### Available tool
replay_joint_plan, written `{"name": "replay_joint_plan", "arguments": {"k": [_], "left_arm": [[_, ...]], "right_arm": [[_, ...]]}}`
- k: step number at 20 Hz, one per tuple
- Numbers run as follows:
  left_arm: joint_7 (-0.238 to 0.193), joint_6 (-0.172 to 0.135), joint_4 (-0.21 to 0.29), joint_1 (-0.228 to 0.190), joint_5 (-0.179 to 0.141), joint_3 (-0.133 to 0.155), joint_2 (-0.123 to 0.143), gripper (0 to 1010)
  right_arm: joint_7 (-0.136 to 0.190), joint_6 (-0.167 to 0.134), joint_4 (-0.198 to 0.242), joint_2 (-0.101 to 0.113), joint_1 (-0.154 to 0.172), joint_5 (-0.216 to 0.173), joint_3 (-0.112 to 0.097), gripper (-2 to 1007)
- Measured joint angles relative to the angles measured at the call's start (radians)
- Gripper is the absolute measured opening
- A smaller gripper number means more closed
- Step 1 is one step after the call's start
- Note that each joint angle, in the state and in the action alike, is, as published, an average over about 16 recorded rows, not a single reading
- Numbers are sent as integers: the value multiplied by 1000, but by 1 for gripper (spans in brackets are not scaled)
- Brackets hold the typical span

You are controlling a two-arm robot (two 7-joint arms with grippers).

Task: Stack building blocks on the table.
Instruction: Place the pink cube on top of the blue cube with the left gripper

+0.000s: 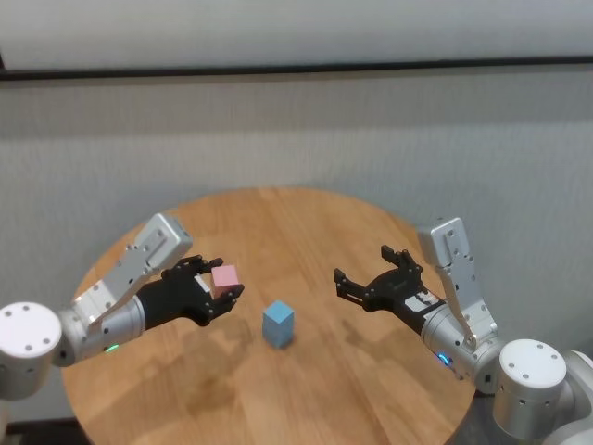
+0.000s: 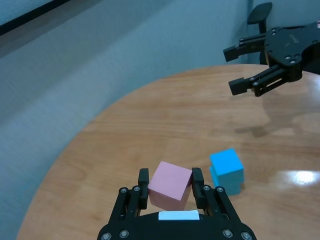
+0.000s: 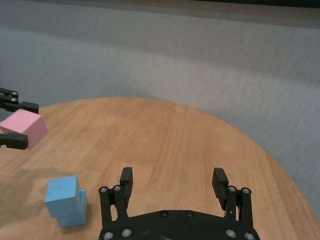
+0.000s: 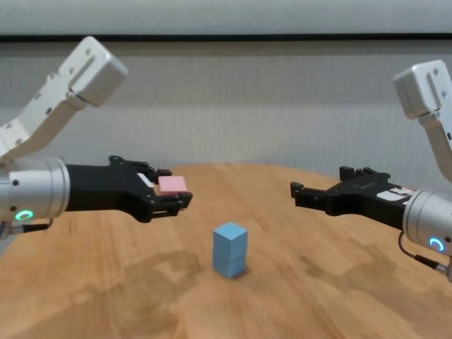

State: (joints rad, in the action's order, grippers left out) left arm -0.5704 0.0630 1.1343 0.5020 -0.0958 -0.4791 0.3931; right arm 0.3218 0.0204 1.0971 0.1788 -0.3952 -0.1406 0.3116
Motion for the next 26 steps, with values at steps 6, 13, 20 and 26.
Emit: {"name": "replay_joint_plan", "arguments": {"k": [6,13,20,26], "left_arm": [[-7,-11,-19,21,-8,-19,-26,538],[-14,-26,-38,33,-29,-31,-47,538],[-19,-38,-28,31,-51,-38,-55,538],[-21,-43,-16,27,-63,-48,-60,538]], "right_arm": [[0,0,0,0,0,0,0,1001],[0,0,0,0,0,0,0,1001],[0,0,0,0,0,0,0,1001],[0,0,0,0,0,0,0,1001]]}}
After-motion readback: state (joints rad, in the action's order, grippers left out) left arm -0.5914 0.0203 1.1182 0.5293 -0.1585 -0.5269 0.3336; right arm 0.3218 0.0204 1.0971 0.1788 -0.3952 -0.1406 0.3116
